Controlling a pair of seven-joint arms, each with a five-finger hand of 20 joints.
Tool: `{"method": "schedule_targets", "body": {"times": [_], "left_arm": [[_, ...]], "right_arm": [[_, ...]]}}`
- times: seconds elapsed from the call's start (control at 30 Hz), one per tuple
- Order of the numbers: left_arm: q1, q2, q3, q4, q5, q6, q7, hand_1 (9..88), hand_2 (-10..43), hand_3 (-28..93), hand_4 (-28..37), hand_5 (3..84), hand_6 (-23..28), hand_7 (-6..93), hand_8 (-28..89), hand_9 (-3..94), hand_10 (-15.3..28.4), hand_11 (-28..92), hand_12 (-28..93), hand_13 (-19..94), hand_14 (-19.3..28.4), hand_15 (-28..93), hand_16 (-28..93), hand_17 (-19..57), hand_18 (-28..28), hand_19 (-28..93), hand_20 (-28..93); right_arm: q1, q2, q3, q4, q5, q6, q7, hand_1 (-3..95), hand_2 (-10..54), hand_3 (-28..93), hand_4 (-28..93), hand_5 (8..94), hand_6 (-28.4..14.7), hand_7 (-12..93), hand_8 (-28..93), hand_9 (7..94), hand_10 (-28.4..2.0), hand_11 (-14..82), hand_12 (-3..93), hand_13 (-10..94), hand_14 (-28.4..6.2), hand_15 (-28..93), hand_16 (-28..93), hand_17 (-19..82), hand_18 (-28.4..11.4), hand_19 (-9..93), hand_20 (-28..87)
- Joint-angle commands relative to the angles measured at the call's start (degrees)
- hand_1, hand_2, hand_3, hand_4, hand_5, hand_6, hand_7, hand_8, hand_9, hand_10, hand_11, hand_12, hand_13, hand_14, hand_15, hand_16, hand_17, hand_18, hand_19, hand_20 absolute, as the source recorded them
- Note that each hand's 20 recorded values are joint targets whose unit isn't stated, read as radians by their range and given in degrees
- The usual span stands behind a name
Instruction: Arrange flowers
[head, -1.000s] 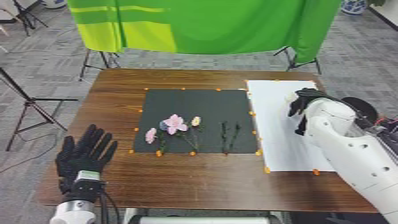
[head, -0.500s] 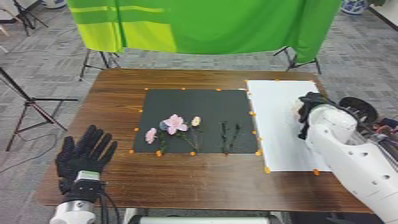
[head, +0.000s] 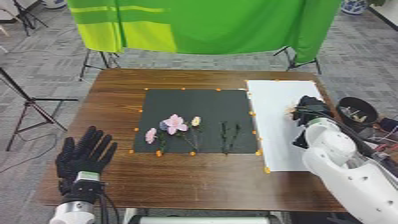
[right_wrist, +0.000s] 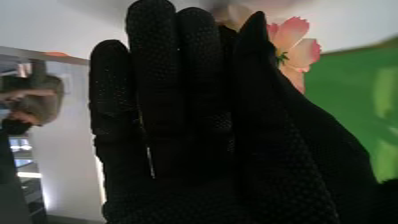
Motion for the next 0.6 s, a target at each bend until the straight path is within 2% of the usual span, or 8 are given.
{"method": "schedule_targets", "body": {"times": [0.03, 0.13, 0.37, 0.47, 0.6], "left_arm": [[1.0, -0.76, -0.35, -0.28, -0.22, 0.15, -0.88, 24.3, 15.8, 70, -28.3, 45.5, 9.9, 15.3, -8, 37.3, 15.3, 28, 14, 28, 17.3, 46, -5, -6.0, 17.0, 40, 18], [1.0, -0.81, -0.42, -0.31, -0.18, 0.34, -1.03, 24.4, 15.8, 70, -28.3, 45.5, 9.9, 15.3, -8, 37.2, 15.3, 28, 14, 28, 17.3, 46, -5, -6.1, 17.0, 40, 18], [1.0, -0.57, -0.62, -0.32, -0.05, 0.23, -0.91, 24.4, 15.9, 70, -28.3, 45.5, 10.0, 15.2, -8, 37.2, 15.4, 28, 14, 27, 17.2, 46, -5, -6.1, 17.0, 40, 18], [1.4, -0.52, -1.04, -0.53, -0.09, 0.31, -0.78, 24.4, 15.9, 70, -28.3, 45.5, 10.0, 15.2, -8, 37.1, 15.3, 28, 14, 27, 17.3, 46, -5, -6.1, 17.0, 40, 18], [0.7, -0.42, -1.24, -0.25, 0.18, 0.19, -1.08, 24.4, 15.9, 70, -28.3, 45.5, 9.9, 15.2, -8, 37.1, 15.3, 28, 14, 27, 17.3, 46, -5, -6.1, 17.0, 41, 18]], "right_arm": [[-4.3, 2.1, 1.3, -6.5, -6.0, 8.5, -1.8, 53.4, 5.6, 70, -28, 70.3, -1.6, 17, -2, 81.2, -13.2, 20.2, 19.4, 75, -9.6, 31, 25, 32, -19.2, 68, 27], [-5.1, 2.3, 2.0, -8.3, -7.0, 7.9, -1.5, 53.7, 5.8, 70, -28, 70.7, -1.7, 17, -2, 81.2, -13.1, 20.0, 19.2, 75, -9.7, 31, 24, 32, -19.2, 68, 27], [-4.2, 2.2, 0.6, -11.0, -7.4, 10.5, -2.9, 53.9, 5.9, 70, -28, 71.1, -1.7, 16, -1, 80.9, -12.9, 17.8, 18.0, 75, -9.7, 30, 24, 32, -19.2, 68, 27], [-1.9, 0.3, -2.5, -11.5, -8.4, 9.5, -4.7, 54.1, 5.6, 70, -28, 71.5, -1.8, 16, -1, 80.9, -12.8, 17.7, 18.0, 75, -9.6, 30, 24, 32, -19.2, 68, 27], [1.6, -4.6, -7.1, -10.7, -10.2, 9.2, -6.4, 54.2, 5.3, 70, -28, 71.7, -1.9, 16, -1, 81.0, -12.8, 17.5, 18.0, 75, -9.5, 30, 24, 32, -19.2, 68, 27]]}}
